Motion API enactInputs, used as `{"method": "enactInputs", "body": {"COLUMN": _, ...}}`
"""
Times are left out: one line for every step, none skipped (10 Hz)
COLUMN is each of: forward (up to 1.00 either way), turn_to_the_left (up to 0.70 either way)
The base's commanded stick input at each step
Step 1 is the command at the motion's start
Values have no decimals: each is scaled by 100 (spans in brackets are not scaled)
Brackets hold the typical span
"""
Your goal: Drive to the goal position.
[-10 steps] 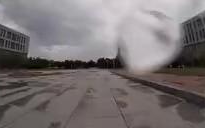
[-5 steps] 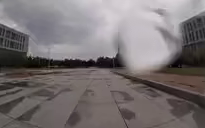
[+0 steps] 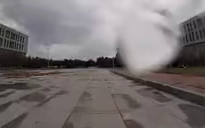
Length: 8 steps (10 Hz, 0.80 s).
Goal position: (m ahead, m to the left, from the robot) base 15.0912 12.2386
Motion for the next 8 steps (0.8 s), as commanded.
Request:
{"method": "enactInputs", "body": {"forward": 70, "turn_to_the_left": 0}}
{"method": "enactInputs", "body": {"forward": 70, "turn_to_the_left": 0}}
{"method": "enactInputs", "body": {"forward": 70, "turn_to_the_left": 0}}
{"method": "enactInputs", "body": {"forward": 70, "turn_to_the_left": 0}}
{"method": "enactInputs", "body": {"forward": 70, "turn_to_the_left": 0}}
{"method": "enactInputs", "body": {"forward": 70, "turn_to_the_left": 0}}
{"method": "enactInputs", "body": {"forward": 70, "turn_to_the_left": 1}}
{"method": "enactInputs", "body": {"forward": 70, "turn_to_the_left": 2}}
